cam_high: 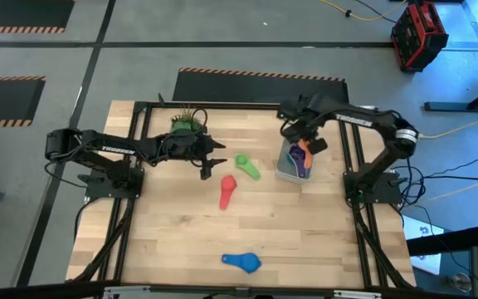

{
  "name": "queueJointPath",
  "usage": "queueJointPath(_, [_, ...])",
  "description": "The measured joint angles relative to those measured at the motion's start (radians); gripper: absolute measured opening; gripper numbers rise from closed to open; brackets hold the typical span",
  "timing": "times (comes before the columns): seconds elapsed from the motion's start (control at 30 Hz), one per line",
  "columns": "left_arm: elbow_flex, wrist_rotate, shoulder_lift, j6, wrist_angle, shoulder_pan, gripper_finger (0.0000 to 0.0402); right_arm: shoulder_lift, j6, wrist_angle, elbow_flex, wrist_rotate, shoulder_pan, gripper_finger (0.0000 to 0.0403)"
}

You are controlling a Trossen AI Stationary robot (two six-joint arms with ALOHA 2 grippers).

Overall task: Nest measuring cups in basket
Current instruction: Stack the orange measuring cup on top of the blue measuring cup in the gray bin, then stack the blue measuring cup on top of the orange measuring cup in the gray bin

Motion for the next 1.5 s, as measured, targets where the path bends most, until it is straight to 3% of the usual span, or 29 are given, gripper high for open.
queueJointPath(0.13, [0.0, 0.0, 0.0, 0.0, 0.0, 0.0, 0.0227, 0.079, 0.0, 0.001, 0.0, 0.057, 0.036, 0.0038])
queueJointPath(0.33, [0.0, 0.0, 0.0, -0.001, 0.001, 0.0, 0.0227, 0.151, 0.0, 0.001, 0.0, 0.06, 0.071, 0.0038])
queueJointPath(1.13, [0.0, 0.001, 0.001, -0.001, 0.004, 0.0, 0.0227, 0.212, 0.007, 0.028, 0.0, 0.052, 0.078, 0.004])
queueJointPath(1.5, [0.0, 0.001, 0.001, -0.001, 0.005, 0.0, 0.0227, 0.212, 0.008, 0.04, 0.0, 0.052, 0.078, 0.0124])
